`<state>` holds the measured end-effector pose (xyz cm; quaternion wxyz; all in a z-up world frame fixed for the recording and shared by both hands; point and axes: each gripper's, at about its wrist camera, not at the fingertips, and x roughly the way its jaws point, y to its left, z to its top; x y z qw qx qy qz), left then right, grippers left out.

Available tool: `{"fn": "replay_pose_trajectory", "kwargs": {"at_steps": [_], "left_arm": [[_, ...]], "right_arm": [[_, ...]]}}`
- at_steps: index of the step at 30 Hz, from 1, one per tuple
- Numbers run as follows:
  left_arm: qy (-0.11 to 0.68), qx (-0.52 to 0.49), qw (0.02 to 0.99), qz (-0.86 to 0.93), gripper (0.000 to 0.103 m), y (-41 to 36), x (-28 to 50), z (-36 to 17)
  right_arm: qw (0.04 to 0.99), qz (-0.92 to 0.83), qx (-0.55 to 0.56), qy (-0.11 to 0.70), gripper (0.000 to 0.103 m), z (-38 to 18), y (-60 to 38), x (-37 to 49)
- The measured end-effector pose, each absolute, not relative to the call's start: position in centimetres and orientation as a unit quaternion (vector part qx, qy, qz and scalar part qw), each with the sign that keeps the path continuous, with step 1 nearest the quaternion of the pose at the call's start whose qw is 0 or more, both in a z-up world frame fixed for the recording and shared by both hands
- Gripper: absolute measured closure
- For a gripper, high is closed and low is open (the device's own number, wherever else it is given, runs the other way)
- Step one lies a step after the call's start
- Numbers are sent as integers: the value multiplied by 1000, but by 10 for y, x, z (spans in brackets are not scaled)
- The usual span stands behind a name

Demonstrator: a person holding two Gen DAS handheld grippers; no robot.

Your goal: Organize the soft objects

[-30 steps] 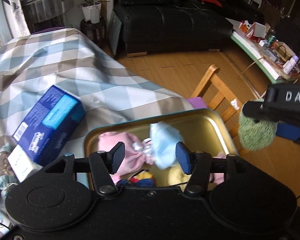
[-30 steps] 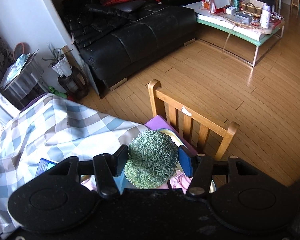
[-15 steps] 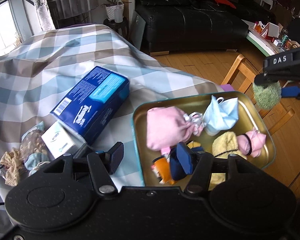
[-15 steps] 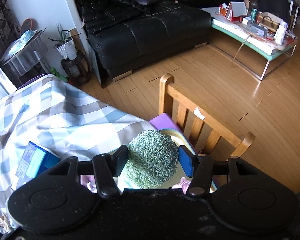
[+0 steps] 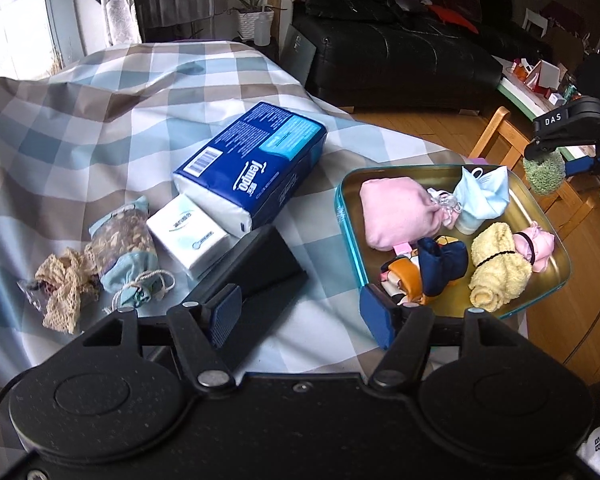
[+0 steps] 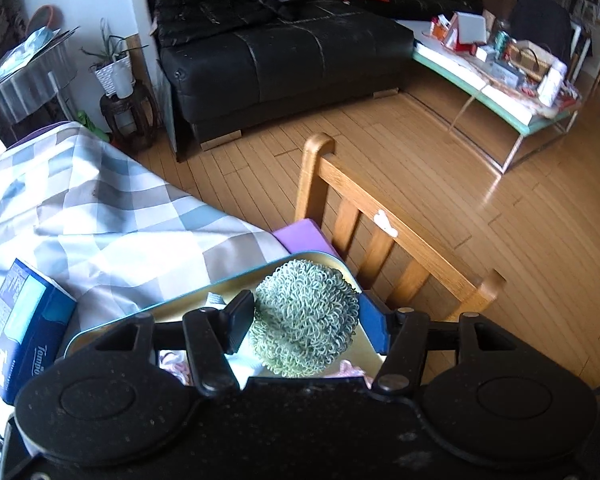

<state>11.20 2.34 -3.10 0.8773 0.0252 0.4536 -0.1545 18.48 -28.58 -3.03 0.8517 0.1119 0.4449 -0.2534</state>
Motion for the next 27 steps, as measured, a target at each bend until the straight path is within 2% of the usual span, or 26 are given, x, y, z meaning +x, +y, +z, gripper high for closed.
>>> {"fn": "replay_pose_trajectory", "kwargs": {"at_steps": [5,16,24,27], "left_arm": [[463,8,874,-150,42,31,113,-37],[457,8,879,-136,41,34,110,-37],[440,-9,891,-113,37,46,110,-29],[435,-19,895,-96,37,55,113,-26]], "right_arm": [[860,-252,81,437,38,-31,-265,193],[890,-207,45,403,35,-9,-229,179],[914,-168,59,365,26,10,-205,167],[925,-153,57,344,20,17,-191,163]]}}
